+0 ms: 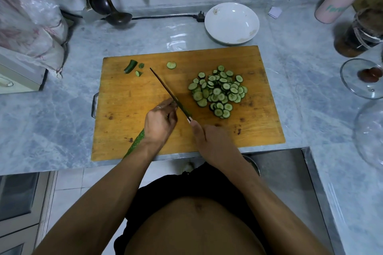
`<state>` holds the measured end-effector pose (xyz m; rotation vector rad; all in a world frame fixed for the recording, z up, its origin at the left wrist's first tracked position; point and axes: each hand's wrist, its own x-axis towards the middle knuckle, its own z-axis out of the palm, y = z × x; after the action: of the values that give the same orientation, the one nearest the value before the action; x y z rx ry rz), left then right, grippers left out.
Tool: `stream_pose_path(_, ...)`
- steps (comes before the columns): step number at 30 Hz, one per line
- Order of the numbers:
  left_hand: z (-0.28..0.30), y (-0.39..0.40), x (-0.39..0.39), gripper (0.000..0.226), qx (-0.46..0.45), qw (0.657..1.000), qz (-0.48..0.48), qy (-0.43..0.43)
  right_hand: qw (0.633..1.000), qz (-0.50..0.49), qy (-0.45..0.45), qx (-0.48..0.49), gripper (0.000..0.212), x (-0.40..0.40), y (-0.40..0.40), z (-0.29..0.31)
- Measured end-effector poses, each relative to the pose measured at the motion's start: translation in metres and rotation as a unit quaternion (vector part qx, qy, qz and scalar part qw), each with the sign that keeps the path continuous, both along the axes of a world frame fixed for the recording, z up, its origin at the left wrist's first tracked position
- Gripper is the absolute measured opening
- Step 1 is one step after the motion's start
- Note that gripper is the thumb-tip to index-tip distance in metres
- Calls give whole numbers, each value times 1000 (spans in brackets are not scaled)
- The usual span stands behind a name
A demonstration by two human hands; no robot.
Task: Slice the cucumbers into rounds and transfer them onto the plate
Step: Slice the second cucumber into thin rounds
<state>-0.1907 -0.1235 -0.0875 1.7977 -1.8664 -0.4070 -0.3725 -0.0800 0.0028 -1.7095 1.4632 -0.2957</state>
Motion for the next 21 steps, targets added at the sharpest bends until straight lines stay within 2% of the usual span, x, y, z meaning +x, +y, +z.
stream_pose_path(6,3,1,-4,22,-4,1000,10,-8,1000,9,-16,16,61,1,3,2)
stream_pose_path(11,-3,-3,2,31,1,1000,-1,-5,998,-9,-16,55,71,2,-8,7)
stream_pose_path(14,-3,-2,0,22,-3,1000,3,-15,998,-5,-9,65,73,12,-17,1)
stream_pose_path(21,-6,-2,-1,31,-3,1000,1,-2,996,-22,-5,81,65,25,-29,-22)
